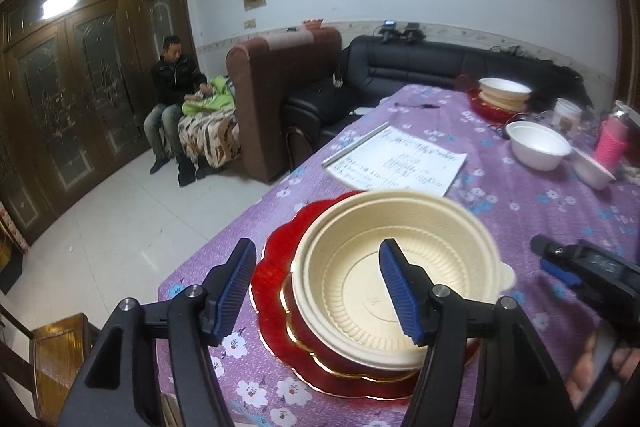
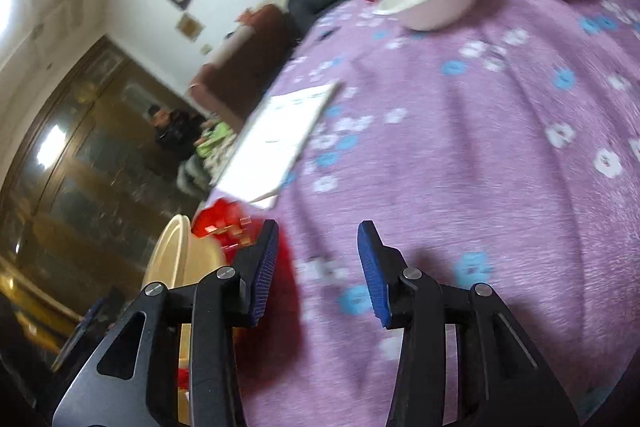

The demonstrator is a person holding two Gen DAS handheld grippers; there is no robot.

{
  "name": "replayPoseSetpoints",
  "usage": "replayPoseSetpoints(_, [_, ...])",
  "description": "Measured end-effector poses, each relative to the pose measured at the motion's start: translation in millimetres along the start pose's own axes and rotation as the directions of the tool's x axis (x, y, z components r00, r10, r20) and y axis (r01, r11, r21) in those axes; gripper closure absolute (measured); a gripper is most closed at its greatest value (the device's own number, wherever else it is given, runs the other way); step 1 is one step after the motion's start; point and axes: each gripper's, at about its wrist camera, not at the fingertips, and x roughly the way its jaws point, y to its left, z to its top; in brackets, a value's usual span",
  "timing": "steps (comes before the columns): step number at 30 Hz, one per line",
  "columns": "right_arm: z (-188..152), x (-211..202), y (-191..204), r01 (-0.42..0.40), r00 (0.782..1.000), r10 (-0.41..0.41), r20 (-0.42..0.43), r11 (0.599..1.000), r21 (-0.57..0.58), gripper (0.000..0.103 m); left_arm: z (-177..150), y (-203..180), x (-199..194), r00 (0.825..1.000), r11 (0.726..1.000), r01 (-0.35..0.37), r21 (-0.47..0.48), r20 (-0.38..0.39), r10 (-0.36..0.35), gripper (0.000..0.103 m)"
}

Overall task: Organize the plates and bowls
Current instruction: 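Lower the beige bowl onto the white paper plate and open the grippers, then move both grippers toward the white paper bowls beside the pink bottle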

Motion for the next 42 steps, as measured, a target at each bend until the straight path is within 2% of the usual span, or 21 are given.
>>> replayPoseSetpoints(3, [4, 9, -21, -0.012, 0.999, 0.018, -0.050, 0.992, 0.122, 0.061, 2, -10, -10, 1.000, 1.000, 0.004, 0.024, 0.031, -0.005, 0.034])
replayPoseSetpoints(5, [5, 9, -29, -0.033, 0.998, 0.041, -0.049, 0.985, 0.169, 0.061, 3, -14, -14, 0.999, 0.999, 0.011, 0.033, 0.041, -0.012, 0.034])
replayPoseSetpoints(16, [6, -10, -29, -0.033, 0.999, 0.034, -0.002, 0.991, 0.131, 0.061, 11, -51, -28, 0.996, 0.994, 0.065, 0.090, 0.050, -0.070, 0.034])
replayPoseSetpoints(24, [13, -37, -39, -0.040, 0.999, 0.038, 0.022, 0.992, 0.118, 0.061, 19, -95, -33, 0.991, 0.981, 0.120, 0.152, 0.047, -0.129, 0.034])
replayPoseSetpoints(35, [60, -107, -67, 0.037, 0.991, -0.045, 0.128, 0.997, 0.061, 0.062, 31, -173, -27, 0.972, 0.942, 0.226, 0.247, 0.005, -0.235, 0.034])
replayPoseSetpoints(42, [92, -127, -83, 0.082, 0.982, -0.088, 0.166, 0.996, 0.044, 0.062, 43, -222, -19, 0.961, 0.917, 0.268, 0.294, -0.012, -0.277, 0.034])
